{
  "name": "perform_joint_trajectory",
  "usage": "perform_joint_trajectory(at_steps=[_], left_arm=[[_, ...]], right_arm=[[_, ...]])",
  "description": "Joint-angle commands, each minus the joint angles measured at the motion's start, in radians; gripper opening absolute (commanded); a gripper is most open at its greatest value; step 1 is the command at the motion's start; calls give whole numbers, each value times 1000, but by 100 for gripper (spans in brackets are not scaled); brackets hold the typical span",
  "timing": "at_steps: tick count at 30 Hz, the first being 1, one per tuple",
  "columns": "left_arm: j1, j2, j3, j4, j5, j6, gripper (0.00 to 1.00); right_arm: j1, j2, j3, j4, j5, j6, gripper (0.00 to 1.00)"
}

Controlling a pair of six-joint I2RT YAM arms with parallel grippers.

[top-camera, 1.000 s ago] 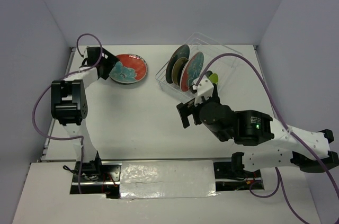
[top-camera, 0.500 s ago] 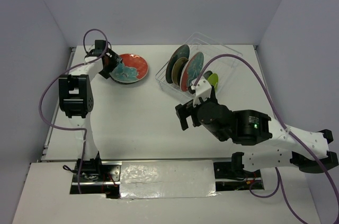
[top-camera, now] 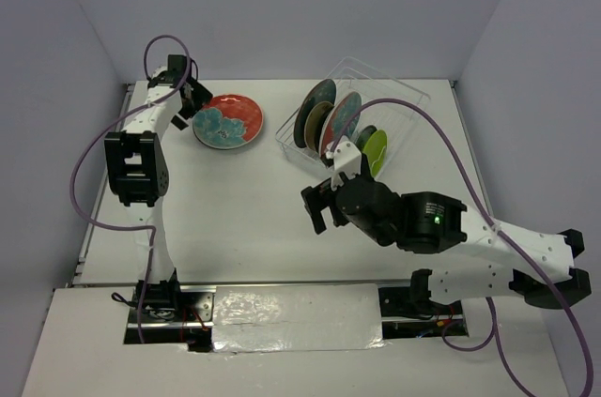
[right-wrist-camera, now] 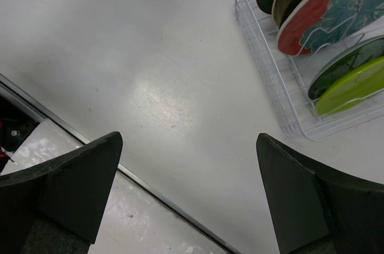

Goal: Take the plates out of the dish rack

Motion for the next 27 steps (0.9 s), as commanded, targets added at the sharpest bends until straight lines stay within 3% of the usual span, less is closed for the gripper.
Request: perform_joint_trajectory(at_steps=[1, 6, 8, 11, 15, 18, 22, 27], left_arm=[[-4, -30, 14, -59, -59, 12, 99], [-33, -256, -11, -128, -137, 107, 99], [-58, -365, -98, -125, -161, 165, 99], [-73, -647, -225, -171, -145, 199, 100], [-102, -958, -530, -123, -79, 320, 99], [-121, -1164, -653, -99, -39, 416, 100], [-126, -1344, -846, -38, 65, 545, 100], [-135, -1424, -985, -4, 43, 536, 100]], right_arm=[[-63, -4, -35, 40, -54, 33, 100], [-369, 4, -107, 224, -200, 118, 100], [-439, 45, -86, 284, -213, 168, 100], [-569, 140, -22, 338, -244, 222, 100], [-715, 313, 130, 284, -244, 320, 100], [-780, 448, 259, 258, -246, 339, 98], [-844, 599, 391, 234, -255, 369, 85], [-867, 686, 494, 195, -272, 383, 68]])
